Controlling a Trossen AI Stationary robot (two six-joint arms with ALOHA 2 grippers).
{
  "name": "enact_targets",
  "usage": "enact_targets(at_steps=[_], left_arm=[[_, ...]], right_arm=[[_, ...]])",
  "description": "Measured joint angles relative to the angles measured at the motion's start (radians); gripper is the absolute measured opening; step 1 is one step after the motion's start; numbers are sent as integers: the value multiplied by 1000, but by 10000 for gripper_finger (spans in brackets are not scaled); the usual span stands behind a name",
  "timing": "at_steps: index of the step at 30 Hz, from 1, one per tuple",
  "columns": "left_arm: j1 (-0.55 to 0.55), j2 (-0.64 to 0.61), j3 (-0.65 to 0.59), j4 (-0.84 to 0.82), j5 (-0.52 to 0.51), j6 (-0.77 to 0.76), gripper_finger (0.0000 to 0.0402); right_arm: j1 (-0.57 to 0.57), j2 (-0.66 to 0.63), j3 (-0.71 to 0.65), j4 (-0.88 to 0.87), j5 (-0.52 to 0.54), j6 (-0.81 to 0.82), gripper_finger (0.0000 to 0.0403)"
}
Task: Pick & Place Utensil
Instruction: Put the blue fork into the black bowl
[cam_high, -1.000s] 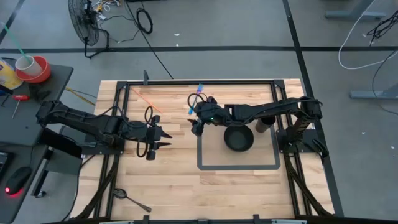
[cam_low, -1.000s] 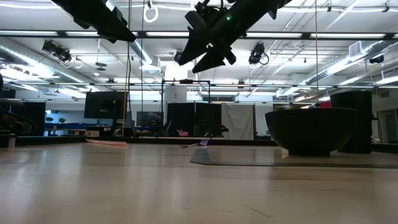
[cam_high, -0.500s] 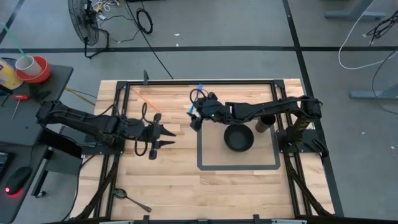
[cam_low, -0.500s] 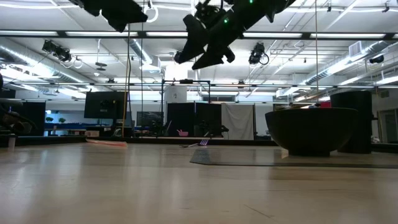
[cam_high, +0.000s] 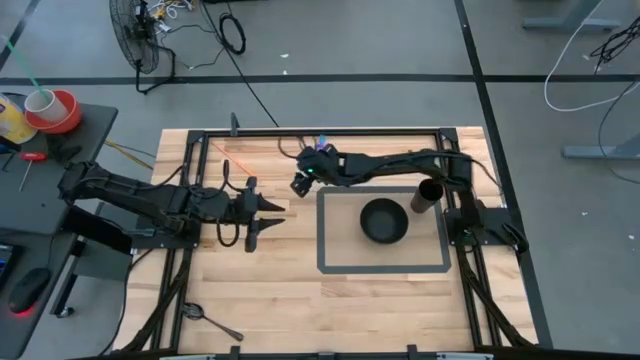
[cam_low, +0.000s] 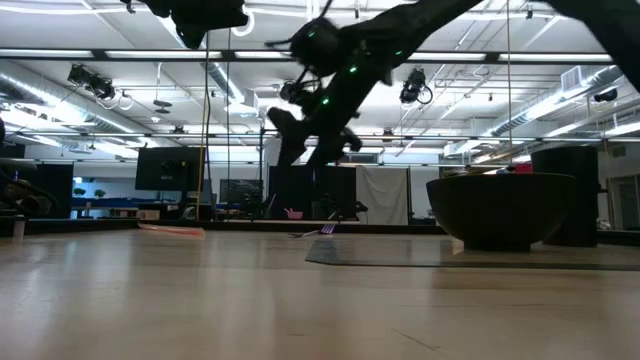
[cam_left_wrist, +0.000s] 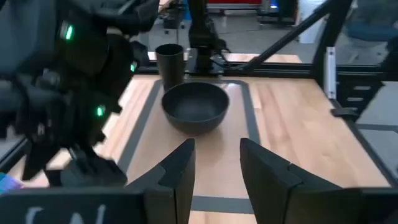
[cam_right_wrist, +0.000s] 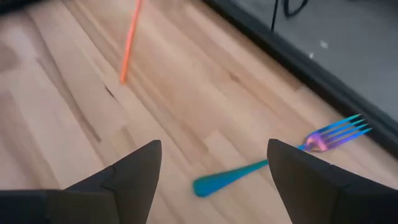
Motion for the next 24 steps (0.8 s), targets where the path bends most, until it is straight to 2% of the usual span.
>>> enact_targets(at_steps=[3,6,11,21,24], left_arm=[[0,0,0,6,-6,1,131],[0,0,0,6,-6,1,131],[0,0,0,15,-7,3,131],[0,0,0,43,-18,20,131],[0,0,0,59,-15,27,131]], right_arm=[[-14,84,110,-101,-2,3,294],[-34,148,161,-153,-2,12,294],[-65,190,165,-149,-5,52,292],[-27,192,166,-149,-4,-33,287],[-14,204,166,-136,-55,-36,287]])
